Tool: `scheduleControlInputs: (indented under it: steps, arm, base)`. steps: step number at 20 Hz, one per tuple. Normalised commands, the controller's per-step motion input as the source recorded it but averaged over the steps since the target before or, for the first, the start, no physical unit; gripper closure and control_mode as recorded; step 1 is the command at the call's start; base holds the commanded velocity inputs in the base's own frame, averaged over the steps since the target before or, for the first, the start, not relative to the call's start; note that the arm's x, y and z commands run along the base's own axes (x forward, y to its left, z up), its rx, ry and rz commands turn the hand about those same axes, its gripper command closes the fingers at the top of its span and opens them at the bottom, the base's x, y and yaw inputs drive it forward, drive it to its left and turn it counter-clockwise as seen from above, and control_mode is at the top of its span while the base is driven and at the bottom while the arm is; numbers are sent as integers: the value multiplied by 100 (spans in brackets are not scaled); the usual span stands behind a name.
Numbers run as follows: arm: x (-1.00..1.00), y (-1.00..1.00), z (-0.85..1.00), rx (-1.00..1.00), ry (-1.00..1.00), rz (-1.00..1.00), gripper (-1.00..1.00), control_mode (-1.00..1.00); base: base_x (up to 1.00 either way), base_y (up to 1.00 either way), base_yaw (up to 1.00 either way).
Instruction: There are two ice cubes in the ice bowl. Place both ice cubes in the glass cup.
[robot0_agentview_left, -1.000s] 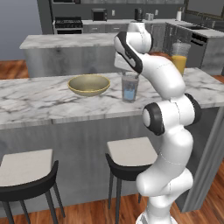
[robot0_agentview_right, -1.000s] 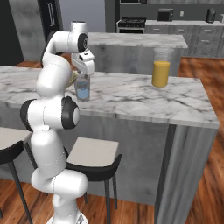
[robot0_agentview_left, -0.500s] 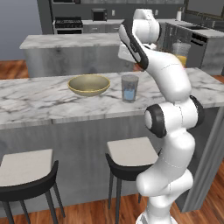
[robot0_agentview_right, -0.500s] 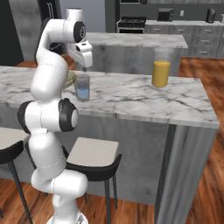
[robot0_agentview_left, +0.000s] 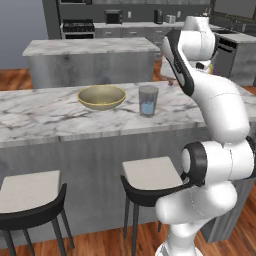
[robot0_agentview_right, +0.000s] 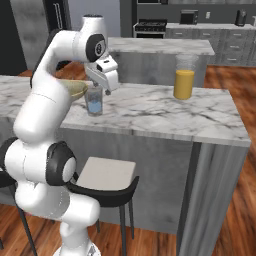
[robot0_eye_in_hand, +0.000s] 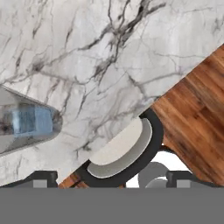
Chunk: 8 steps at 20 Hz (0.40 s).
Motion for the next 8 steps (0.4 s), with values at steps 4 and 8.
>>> scheduleControlInputs:
  steps: [4, 8]
  arm:
    - [-100, -70, -100, -23, 0, 5, -100, -100]
    - [-100, -67, -100, -24, 0, 4, -100, -100]
  base:
    - [0, 0, 0]
    - [0, 0, 0]
